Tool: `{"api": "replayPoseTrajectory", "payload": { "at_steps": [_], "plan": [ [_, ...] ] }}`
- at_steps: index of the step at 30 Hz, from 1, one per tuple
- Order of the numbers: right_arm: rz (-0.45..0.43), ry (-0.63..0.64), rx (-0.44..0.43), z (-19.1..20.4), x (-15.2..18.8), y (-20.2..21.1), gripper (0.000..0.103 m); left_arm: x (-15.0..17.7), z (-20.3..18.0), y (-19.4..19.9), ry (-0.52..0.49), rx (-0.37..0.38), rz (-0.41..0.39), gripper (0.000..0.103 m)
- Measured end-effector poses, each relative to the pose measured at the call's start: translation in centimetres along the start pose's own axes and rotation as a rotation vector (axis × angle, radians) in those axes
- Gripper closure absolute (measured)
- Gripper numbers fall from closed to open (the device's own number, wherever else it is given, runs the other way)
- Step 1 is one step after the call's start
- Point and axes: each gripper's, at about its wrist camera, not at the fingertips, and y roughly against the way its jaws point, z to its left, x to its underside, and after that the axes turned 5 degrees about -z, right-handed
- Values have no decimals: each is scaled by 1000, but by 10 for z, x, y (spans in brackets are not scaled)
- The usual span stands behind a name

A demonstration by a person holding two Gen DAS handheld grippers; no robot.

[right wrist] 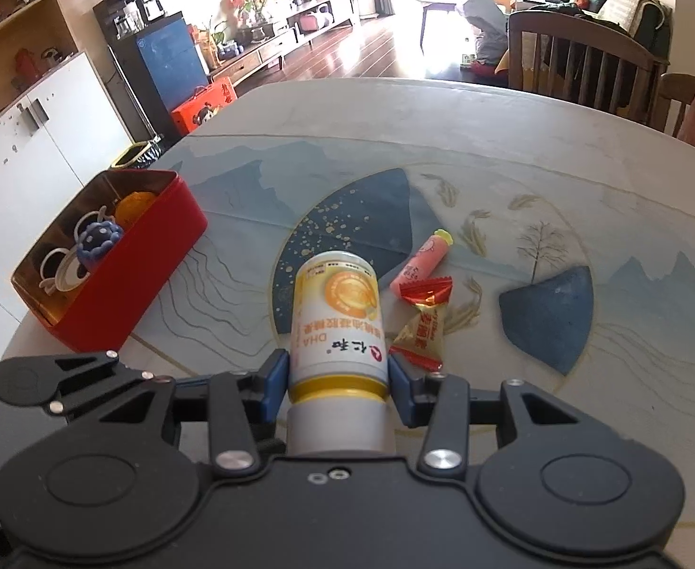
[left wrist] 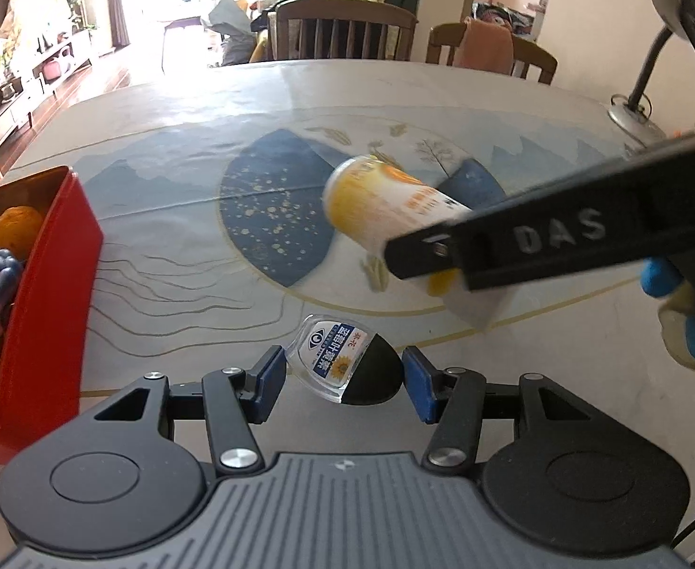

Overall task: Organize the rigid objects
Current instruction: 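Grasp the small black-capped bottle with the left gripper while the right gripper grasps the white-yellow bottle, then carry the small bottle with the left gripper while the right gripper carries the white-yellow bottle over the red tin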

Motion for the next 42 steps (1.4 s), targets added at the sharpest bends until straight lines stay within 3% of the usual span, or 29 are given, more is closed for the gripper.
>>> {"api": "replayPoseTrajectory", "payload": {
  "at_steps": [17,42],
  "plan": [
    [-59,-8,10,36,-10,34,58,-21,37,54,46,-65,-80,50],
    [-135,33,-47,153,-38,13,59,-40,187,113,135,-161,-153,50]
  ]
}}
